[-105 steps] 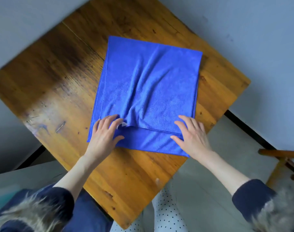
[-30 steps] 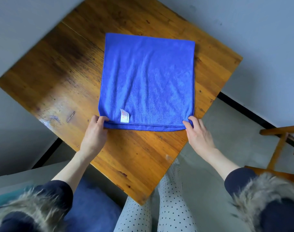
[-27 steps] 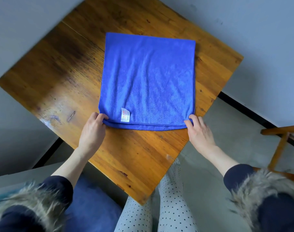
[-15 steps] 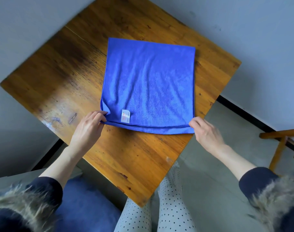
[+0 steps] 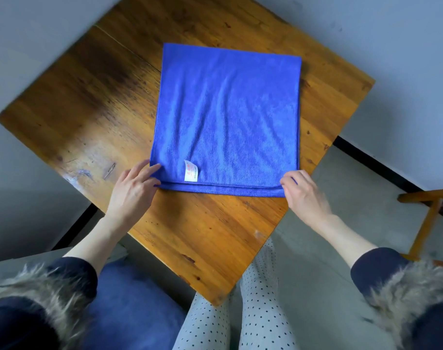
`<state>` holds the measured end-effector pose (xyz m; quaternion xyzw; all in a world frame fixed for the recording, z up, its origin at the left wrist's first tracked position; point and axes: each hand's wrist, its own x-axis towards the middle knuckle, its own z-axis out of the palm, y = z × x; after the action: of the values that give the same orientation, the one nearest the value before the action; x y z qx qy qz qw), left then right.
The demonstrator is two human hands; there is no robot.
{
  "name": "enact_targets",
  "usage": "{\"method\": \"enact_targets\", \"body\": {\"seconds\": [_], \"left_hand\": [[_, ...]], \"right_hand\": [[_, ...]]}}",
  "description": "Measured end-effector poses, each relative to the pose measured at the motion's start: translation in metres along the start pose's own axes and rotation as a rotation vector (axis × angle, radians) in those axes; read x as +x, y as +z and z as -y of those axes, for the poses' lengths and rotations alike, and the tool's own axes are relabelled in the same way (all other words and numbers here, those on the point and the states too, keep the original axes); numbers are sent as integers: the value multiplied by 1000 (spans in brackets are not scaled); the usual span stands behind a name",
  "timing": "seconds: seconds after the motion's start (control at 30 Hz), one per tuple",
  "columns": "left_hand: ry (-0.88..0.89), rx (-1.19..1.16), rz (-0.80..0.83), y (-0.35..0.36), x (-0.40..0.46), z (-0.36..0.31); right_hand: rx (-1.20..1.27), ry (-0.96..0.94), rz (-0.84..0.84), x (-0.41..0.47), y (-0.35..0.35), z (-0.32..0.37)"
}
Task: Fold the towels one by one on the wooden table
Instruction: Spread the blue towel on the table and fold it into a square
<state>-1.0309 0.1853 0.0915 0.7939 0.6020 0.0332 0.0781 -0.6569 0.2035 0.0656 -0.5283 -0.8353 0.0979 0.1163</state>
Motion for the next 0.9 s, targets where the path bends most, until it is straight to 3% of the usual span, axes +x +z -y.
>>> {"method": "enact_targets", "body": {"seconds": [0.2, 0.4, 0.63, 0.9], "left_hand": [[2, -44, -39, 10, -2, 4], [4, -52, -124, 12, 1, 10], [-48, -75, -167, 6, 6, 6], [-35, -137, -221, 1, 10, 7]], "right_hand": [[-29, -22, 12, -1, 0, -1], [89, 32, -197, -4, -10, 0], [-84, -110, 52, -9, -16, -4], [-157, -78, 95, -17, -5, -3]]}}
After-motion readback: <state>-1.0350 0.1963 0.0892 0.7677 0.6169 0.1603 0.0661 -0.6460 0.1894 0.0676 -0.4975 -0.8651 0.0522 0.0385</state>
